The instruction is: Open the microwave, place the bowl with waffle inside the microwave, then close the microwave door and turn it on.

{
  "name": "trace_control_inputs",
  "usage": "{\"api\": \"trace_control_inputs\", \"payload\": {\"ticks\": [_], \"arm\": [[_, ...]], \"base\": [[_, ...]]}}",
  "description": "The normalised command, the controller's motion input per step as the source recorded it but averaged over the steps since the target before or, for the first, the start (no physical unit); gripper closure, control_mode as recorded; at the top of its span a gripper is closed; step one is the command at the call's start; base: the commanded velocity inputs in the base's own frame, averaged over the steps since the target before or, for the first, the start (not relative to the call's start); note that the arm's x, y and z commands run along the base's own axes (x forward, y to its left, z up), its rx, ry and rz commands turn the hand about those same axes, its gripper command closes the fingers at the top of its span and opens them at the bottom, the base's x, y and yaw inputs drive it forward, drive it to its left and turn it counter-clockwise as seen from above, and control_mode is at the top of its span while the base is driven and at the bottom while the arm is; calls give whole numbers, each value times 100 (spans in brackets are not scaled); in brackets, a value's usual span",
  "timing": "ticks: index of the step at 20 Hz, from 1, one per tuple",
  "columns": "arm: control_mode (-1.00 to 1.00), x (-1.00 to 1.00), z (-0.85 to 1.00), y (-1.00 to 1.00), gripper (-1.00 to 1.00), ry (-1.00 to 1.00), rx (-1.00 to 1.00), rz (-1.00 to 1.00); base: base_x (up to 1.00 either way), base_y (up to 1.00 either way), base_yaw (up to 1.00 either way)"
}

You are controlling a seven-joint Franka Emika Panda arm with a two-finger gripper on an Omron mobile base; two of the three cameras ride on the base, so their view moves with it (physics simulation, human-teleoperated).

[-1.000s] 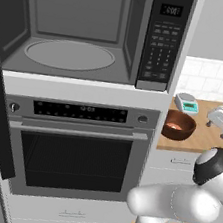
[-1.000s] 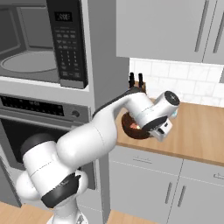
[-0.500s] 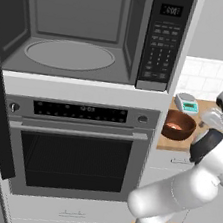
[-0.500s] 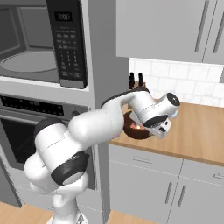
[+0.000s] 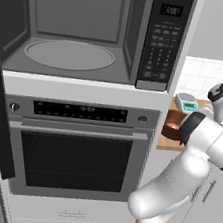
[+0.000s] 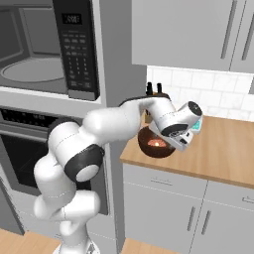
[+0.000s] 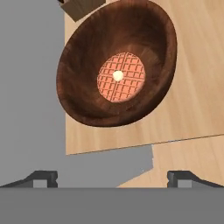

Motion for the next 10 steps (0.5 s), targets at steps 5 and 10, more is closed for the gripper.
{"api": "trace_control_inputs", "payload": {"ticks": [5, 10], "arm": [[-100, 36, -26, -1, -100, 7, -1, -11], [-100, 20, -34, -7, -100, 1, 0, -11]], "base": [[0, 0, 0], [0, 0, 0]]}}
